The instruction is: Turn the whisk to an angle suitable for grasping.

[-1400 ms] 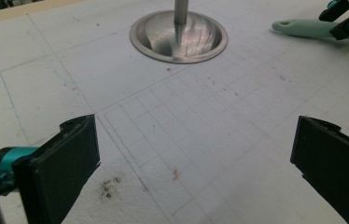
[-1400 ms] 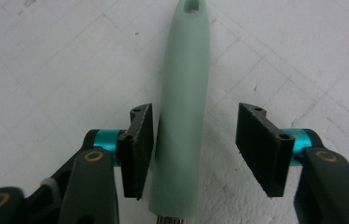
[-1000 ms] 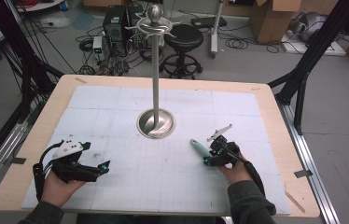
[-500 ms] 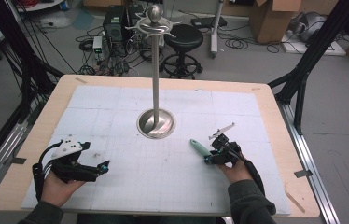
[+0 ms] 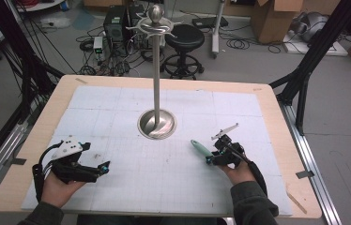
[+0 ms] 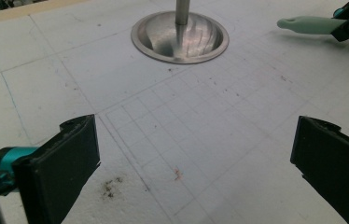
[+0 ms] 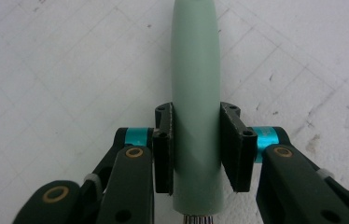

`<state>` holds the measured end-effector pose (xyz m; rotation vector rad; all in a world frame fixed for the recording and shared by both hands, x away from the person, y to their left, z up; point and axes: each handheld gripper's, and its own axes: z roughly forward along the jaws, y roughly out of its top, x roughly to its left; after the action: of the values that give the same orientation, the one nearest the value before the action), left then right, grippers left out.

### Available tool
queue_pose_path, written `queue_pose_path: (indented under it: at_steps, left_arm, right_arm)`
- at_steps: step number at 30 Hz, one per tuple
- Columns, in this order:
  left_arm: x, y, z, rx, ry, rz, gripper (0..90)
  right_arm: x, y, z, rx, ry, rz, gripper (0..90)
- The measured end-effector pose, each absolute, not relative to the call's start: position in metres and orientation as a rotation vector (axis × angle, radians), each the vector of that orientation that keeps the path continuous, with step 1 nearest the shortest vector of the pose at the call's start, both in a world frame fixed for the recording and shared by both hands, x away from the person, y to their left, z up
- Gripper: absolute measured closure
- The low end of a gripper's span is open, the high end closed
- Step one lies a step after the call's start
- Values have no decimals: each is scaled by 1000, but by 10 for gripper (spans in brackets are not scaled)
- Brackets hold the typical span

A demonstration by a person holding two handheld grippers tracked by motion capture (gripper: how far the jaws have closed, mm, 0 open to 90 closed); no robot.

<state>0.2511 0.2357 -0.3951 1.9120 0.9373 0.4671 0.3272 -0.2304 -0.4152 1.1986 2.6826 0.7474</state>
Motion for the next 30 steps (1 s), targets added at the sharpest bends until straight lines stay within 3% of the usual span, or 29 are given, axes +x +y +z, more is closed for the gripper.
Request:
queue_pose_path:
  at_steps: [30]
  left_arm:
    - [252, 236, -396, 1909, 937, 470, 17]
  right_arm:
    - [310, -249, -365, 1073, 2539, 1050, 692]
